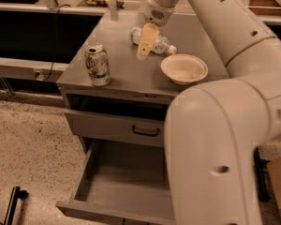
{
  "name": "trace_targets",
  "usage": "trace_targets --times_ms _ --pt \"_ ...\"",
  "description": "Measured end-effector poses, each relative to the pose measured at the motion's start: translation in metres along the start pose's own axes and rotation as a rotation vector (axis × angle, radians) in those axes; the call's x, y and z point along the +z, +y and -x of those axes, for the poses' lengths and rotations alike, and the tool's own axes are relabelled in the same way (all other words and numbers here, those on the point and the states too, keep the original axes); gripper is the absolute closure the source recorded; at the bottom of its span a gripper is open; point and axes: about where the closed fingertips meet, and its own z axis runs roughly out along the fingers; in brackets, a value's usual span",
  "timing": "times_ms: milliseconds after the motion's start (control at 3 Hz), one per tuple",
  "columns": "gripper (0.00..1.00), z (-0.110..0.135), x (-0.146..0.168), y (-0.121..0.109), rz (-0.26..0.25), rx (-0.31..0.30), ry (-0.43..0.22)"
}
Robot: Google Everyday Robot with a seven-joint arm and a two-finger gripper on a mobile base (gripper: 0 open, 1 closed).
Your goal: Place blue plastic bottle into middle drawer
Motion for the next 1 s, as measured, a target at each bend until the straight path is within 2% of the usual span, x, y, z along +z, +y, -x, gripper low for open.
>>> trace_targets --times_ms 333,667,1000 --pt "0.0 -0.011 -0.022 -0.05 -0.155 0.095 0.016" --pt "0.0 -0.026 -0.024 -0.065 -0.184 0.159 0.021" --pt "0.0 -0.031 0.004 -0.065 -0.143 0.203 0.024"
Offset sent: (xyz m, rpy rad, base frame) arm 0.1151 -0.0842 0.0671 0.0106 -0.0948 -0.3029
